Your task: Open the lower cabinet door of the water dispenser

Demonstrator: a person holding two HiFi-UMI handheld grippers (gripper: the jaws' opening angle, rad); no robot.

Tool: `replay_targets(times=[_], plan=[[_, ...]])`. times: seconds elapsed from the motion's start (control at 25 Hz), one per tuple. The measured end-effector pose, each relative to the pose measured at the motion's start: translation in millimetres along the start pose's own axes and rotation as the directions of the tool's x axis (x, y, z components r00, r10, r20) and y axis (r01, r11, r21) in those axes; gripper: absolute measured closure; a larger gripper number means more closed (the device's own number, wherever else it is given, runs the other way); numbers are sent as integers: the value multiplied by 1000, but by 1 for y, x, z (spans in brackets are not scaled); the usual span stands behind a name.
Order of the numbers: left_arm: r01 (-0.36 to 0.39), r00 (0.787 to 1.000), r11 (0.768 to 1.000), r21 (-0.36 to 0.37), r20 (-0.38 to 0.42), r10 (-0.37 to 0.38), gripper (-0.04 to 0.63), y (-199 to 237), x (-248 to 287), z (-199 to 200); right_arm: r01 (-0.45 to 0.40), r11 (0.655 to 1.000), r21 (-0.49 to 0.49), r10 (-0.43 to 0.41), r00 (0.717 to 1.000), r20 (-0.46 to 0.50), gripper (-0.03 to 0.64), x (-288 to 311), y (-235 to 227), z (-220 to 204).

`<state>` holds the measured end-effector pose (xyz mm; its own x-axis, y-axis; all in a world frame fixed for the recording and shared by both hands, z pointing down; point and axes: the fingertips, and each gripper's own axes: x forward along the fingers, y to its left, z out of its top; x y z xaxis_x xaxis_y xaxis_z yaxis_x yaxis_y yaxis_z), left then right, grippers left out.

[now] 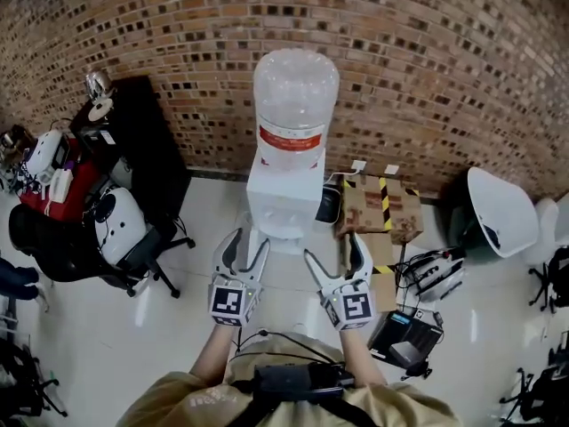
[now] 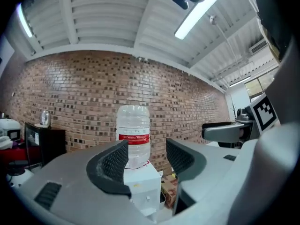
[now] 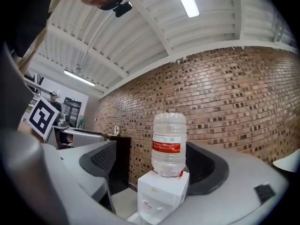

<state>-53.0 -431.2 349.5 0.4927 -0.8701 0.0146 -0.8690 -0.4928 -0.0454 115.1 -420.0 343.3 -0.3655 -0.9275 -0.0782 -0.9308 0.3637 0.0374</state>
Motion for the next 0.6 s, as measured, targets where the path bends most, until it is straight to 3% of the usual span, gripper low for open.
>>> replay_targets(times=[0.28, 0.6], plan=[[-37, 999, 999, -13, -24, 37, 365, 6, 0, -13, 26, 999, 21, -26, 1000, -3, 151, -1, -7, 0], [-22, 999, 1000, 7, -42, 23, 365, 3, 6, -16, 107, 994, 15, -107, 994, -20, 152, 4, -18, -5]])
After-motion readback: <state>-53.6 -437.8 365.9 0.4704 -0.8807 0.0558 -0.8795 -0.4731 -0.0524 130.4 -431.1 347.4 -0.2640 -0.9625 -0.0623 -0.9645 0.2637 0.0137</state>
